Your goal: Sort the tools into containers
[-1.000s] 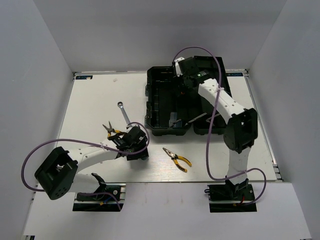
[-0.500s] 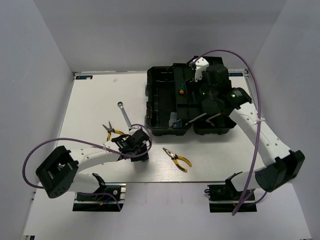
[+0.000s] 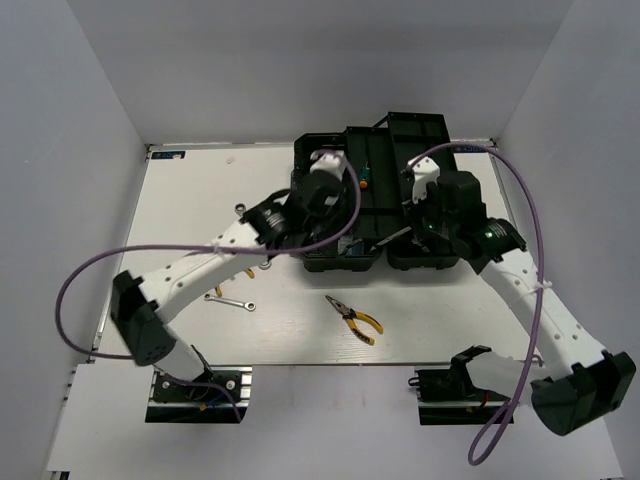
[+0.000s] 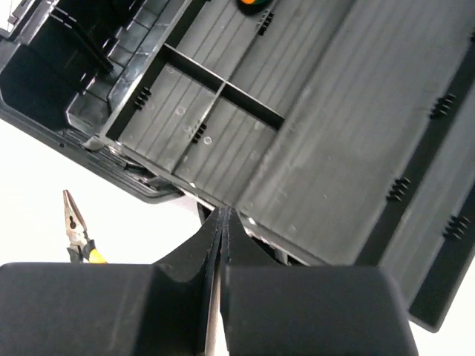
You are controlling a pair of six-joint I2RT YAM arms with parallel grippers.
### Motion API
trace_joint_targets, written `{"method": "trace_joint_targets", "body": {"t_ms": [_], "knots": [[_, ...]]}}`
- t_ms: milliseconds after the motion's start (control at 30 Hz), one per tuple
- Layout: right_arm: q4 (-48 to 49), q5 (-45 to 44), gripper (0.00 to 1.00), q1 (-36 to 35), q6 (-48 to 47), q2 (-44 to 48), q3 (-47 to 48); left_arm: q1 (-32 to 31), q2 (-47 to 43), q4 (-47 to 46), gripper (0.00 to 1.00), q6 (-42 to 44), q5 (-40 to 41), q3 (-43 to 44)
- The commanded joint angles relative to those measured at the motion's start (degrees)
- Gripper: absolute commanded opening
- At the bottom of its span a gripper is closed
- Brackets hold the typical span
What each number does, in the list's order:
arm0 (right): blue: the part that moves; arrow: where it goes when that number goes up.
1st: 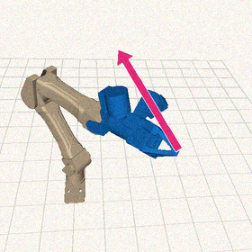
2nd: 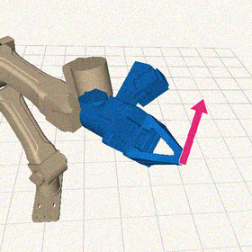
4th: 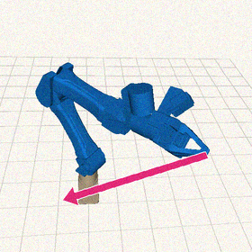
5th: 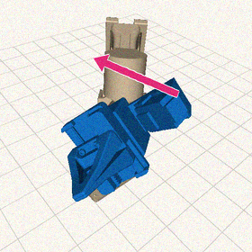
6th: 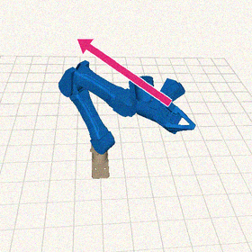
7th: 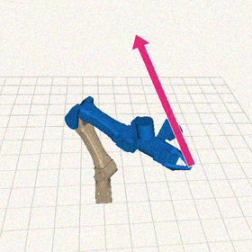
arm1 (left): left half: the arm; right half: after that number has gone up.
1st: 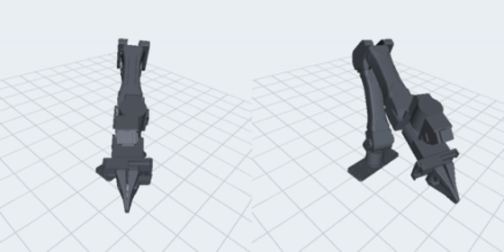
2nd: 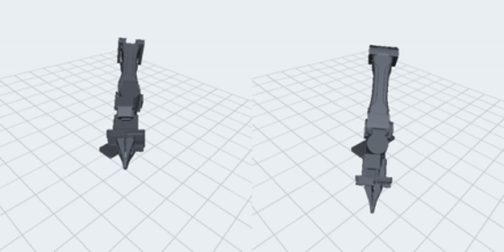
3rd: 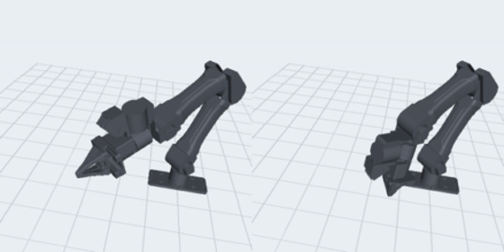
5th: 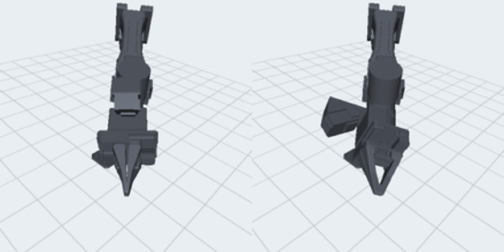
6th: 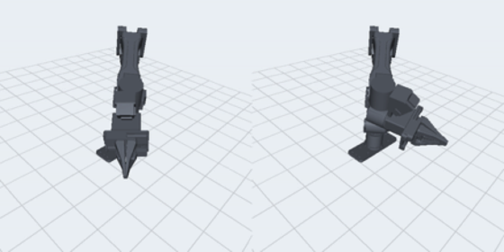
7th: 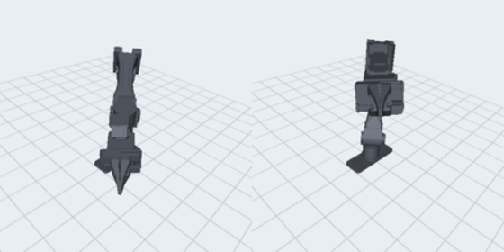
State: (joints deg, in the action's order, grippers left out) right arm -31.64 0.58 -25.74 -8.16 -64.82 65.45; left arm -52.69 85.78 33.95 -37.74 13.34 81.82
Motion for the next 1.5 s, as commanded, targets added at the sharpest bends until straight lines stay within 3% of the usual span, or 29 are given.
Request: {"method": "trace_joint_targets", "body": {"t_ms": [0,100,333,400,633,733,833,1067,1100,1167,1267,1367,1467], "knots": [[1.4,0.0,0.00,1.1,-1.6,4.3,-1.6,2.9,10.2,0.1,0.00,7.5,3.0,10.7],[-0.3,0.7,0.00,2.0,-1.9,6.1,-3.6,5.5,21.6,1.9,0.00,9.9,1.9,28.5],[-1.7,4.2,0.00,3.0,-2.6,10.3,-8.9,9.7,37.3,0.1,0.00,14.9,-2.0,48.9],[-2.1,5.1,0.00,3.3,-2.6,10.8,-10.2,10.8,41.1,0.1,0.00,15.4,-1.3,52.5],[-2.4,7.9,0.00,3.5,-2.2,11.8,-13.1,12.5,42.8,-4.3,0.01,16.6,0.9,51.2],[-2.5,8.6,0.00,3.7,-2.0,11.5,-13.5,13.0,44.9,-4.9,0.06,17.2,0.2,52.4],[-2.7,8.9,0.00,3.7,-1.9,11.6,-13.2,13.0,46.9,-5.0,0.16,17.2,-1.1,53.4],[-3.4,10.3,0.10,3.8,-1.6,11.6,-12.9,13.6,48.9,-4.4,0.29,17.2,-1.7,54.1],[-3.9,10.7,0.14,3.7,-1.5,11.8,-13.0,13.6,48.9,-4.4,0.39,17.2,-1.7,54.1],[-4.0,11.5,0.21,3.6,-1.6,11.6,-12.7,13.6,48.9,-3.9,0.45,17.2,-1.7,54.1],[-5.1,13.6,0.39,3.7,-2.2,11.7,-12.5,13.6,48.9,-3.9,0.74,17.2,-1.7,54.1],[-6.2,15.7,0.49,3.5,-4.7,11.6,-12.5,13.6,48.3,-3.9,0.79,17.7,-1.7,55.5],[-8.5,24.4,0.53,3.5,-10.9,11.3,-13.1,13.6,45.9,-3.9,0.84,17.7,-1.7,56.2]]}}
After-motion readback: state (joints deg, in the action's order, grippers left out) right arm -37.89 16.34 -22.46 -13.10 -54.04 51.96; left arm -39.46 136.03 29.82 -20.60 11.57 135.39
